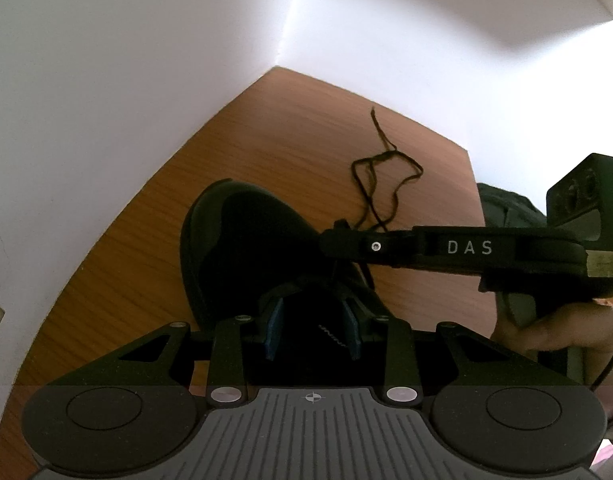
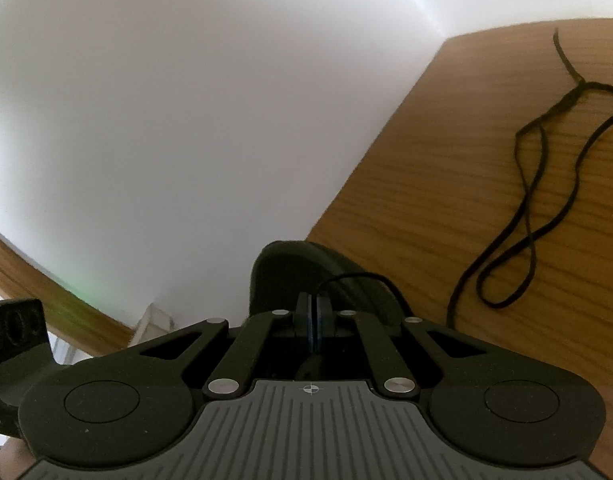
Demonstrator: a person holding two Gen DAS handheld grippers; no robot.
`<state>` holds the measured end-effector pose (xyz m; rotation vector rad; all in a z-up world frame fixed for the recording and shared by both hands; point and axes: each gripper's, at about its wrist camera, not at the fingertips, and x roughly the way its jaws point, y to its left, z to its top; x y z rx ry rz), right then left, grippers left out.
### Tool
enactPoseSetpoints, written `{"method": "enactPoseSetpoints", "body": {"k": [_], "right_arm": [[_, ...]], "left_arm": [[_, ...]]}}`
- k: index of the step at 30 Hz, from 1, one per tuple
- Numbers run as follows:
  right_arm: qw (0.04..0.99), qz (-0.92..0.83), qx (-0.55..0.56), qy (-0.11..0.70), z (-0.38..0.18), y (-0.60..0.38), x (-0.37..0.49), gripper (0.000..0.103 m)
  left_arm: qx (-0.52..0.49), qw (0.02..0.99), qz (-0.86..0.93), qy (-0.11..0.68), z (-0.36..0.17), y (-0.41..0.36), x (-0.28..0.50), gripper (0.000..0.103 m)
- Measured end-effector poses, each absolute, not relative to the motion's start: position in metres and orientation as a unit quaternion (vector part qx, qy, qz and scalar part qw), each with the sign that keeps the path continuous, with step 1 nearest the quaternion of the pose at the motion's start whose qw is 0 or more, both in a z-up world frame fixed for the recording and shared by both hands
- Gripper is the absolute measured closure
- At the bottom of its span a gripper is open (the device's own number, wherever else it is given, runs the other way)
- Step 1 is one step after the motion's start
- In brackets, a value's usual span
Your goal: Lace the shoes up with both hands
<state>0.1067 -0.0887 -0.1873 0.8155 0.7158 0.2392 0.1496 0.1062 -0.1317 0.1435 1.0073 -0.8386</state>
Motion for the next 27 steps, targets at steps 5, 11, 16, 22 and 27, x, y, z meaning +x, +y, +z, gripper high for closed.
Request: {"method": "enactPoseSetpoints", "body": {"k": [5,11,16,22,27], "right_arm": [[0.851,0.110,0.381,0.344,-0.1860,-0.0862,0.1065,0.099],[0.849,0.111,0.382,0.348,-0.1858,-0.0850,0.1066,0.099],[0.851,0.112,0.375,0.350,-0.1833,-0.0818,0.1057,0.099],[0.856,0.104,0.366,0.349,-0.1812,-0.0803,0.1042,0.099],[0.865,0.099,0.357,0.339,-0.1786,-0.0796,0.1075,0.099]], "left_arm": [[0.065,0.790,-0.392,0.468,-0.1323,0.1063,0.1510,0.068],[0.064,0.789,-0.393,0.468,-0.1330,0.1070,0.1521,0.068],[0.063,0.788,-0.394,0.469,-0.1331,0.1075,0.1528,0.068],[0.063,0.788,-0.393,0.469,-0.1330,0.1075,0.1527,0.068],[0.061,0.789,-0.393,0.469,-0.1326,0.1073,0.1524,0.068]]}}
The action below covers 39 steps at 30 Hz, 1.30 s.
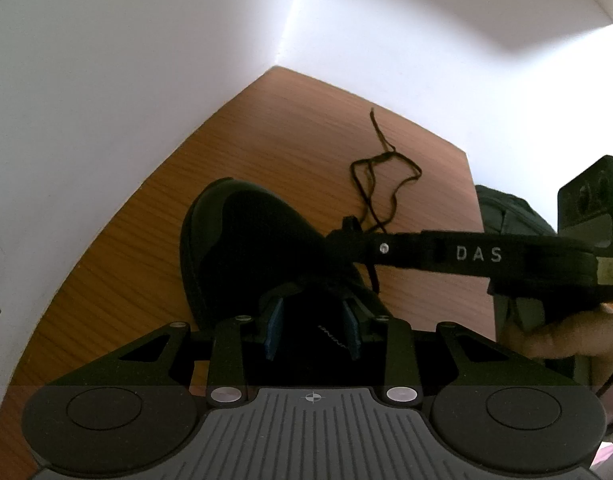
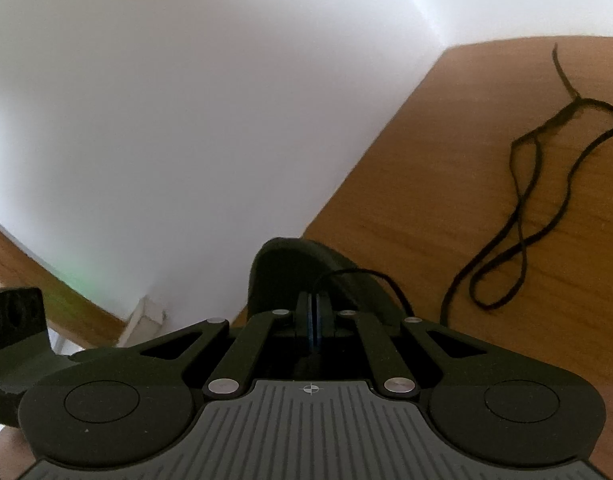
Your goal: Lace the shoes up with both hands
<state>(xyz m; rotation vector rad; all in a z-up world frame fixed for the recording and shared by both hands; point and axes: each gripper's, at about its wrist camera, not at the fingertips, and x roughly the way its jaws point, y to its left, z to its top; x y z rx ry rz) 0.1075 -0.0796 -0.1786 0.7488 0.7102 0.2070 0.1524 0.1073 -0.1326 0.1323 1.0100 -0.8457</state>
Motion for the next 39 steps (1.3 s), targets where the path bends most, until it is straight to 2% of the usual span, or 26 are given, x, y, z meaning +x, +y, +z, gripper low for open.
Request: {"method": "enactPoseSetpoints", "body": {"k": [28,39], "right_arm": [[0.865,0.118,0.336,0.353,-0.183,-0.074,0.105,0.099],[0.877,0.124,0.292,0.360,-0.176,-0.066,0.103,0.100]], "left_arm": [[0.052,0.786,-0.398,0.471,-0.134,0.110,0.157,0.068],[0.051,0.787,-0.399,0.468,-0.133,0.111,0.155,0.068]]}}
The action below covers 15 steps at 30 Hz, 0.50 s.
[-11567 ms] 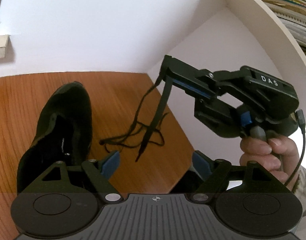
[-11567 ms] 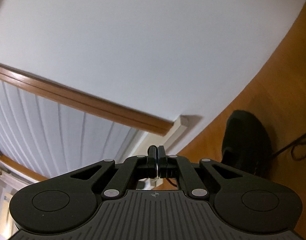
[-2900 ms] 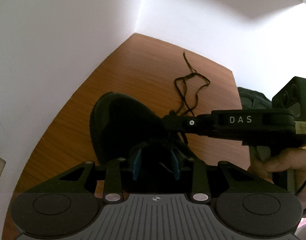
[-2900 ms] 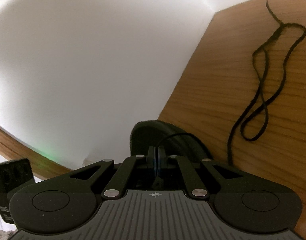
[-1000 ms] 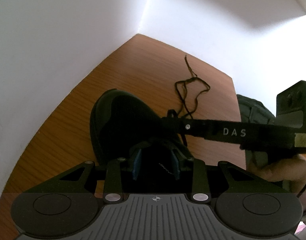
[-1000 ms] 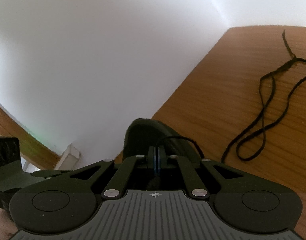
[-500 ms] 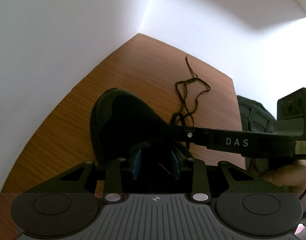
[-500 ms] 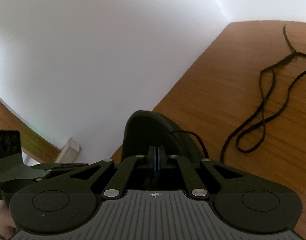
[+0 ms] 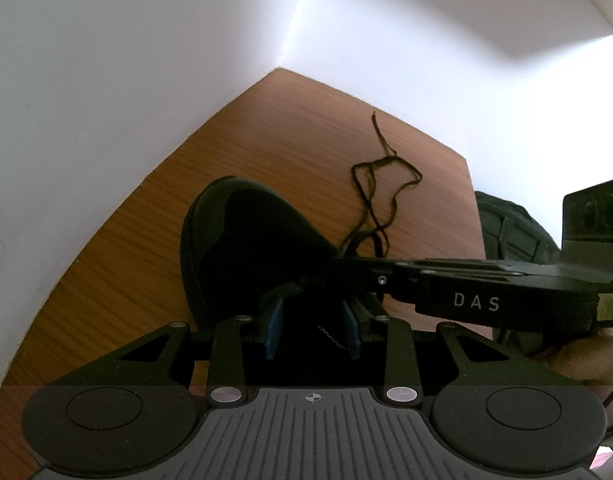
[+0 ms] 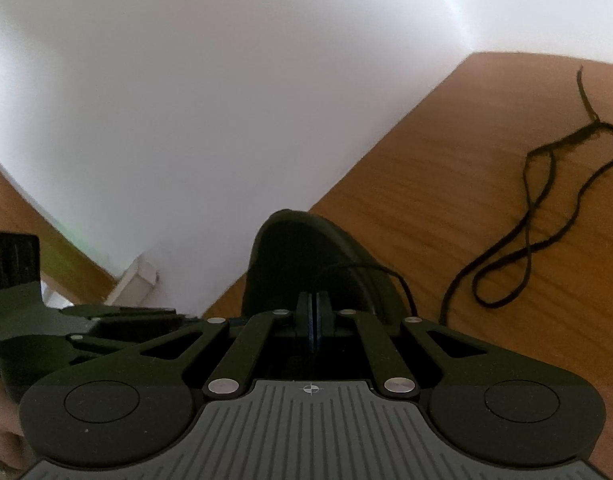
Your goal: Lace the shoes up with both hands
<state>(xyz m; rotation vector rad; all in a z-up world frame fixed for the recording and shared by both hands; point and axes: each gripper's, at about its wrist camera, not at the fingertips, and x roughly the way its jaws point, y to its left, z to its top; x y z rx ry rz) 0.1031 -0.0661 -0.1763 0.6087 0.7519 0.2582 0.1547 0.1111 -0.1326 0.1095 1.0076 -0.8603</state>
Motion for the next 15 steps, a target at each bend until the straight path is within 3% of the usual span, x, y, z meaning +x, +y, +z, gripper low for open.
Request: {"method": "enactPoseSetpoints", "body": {"k": [10,15], "right_arm": [[0.882,0.139,0.263,0.366,-0.173,-0.063,0.105,0.100],[0.882,0.151,0.250,0.370,-0.170,-0.065,0.106,0.100]], "left_arm": [[-0.019,0.800,-0.391,0.454,-0.103,0.137,0.180,0.067],[0.035,0.792,-0.412,0.448,-0.098,0.097,0.196,0.068]]}}
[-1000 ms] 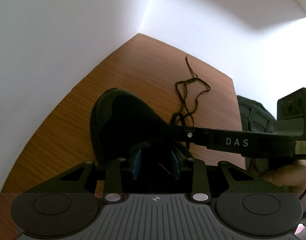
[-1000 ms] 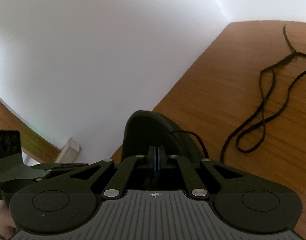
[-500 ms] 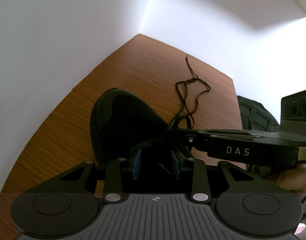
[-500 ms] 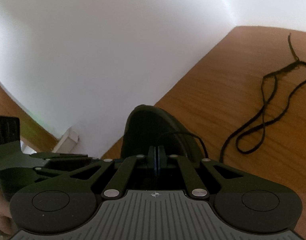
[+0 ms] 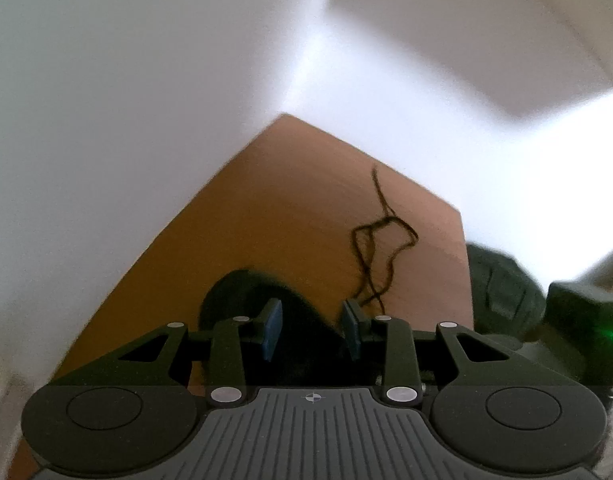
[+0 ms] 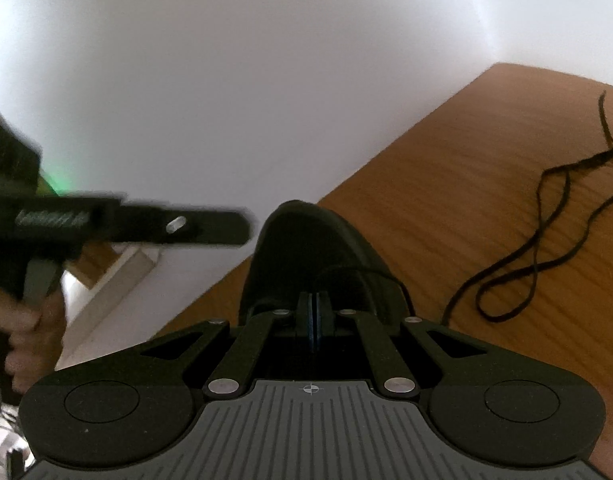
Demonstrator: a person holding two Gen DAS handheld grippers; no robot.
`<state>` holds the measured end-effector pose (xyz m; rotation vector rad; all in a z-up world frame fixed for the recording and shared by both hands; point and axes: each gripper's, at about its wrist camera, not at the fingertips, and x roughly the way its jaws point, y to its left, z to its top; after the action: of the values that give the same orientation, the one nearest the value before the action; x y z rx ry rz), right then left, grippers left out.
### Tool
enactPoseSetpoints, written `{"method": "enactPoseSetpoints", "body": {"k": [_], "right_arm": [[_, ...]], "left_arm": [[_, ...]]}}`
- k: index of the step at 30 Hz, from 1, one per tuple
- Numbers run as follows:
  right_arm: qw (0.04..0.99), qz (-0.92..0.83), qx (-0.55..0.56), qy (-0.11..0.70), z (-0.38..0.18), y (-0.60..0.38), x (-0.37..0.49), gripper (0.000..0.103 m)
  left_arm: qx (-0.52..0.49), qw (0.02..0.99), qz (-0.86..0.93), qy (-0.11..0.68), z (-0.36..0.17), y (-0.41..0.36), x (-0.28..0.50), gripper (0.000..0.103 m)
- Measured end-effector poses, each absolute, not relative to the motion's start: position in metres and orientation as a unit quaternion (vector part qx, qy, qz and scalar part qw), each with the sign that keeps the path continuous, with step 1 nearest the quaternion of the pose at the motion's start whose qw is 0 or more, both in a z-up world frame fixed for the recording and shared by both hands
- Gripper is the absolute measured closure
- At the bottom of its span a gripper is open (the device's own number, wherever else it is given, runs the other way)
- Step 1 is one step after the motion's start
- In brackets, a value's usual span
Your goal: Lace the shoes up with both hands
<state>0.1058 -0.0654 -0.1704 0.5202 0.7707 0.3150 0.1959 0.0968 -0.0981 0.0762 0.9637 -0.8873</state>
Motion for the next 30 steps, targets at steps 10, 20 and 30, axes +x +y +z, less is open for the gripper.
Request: {"method": "enactPoseSetpoints", "body": {"k": [10,20,30], "right_arm": [[0.879,0.167,0.235,0.379,-0.169,-0.070,0.106,0.099],[0.878,0.176,0.229,0.381,-0.168,-0.077,0.106,0.099],[0.876,0.181,0.218,0.391,-0.163,-0.073,0.100,0.092]], "left_arm": [[0.095,0.741,-0.465,0.475,-0.110,0.057,0.191,0.074],[0.068,0.705,-0.475,0.522,-0.122,0.063,0.204,0.095],[0.068,0.703,-0.461,0.537,-0.128,0.065,0.210,0.095]]}}
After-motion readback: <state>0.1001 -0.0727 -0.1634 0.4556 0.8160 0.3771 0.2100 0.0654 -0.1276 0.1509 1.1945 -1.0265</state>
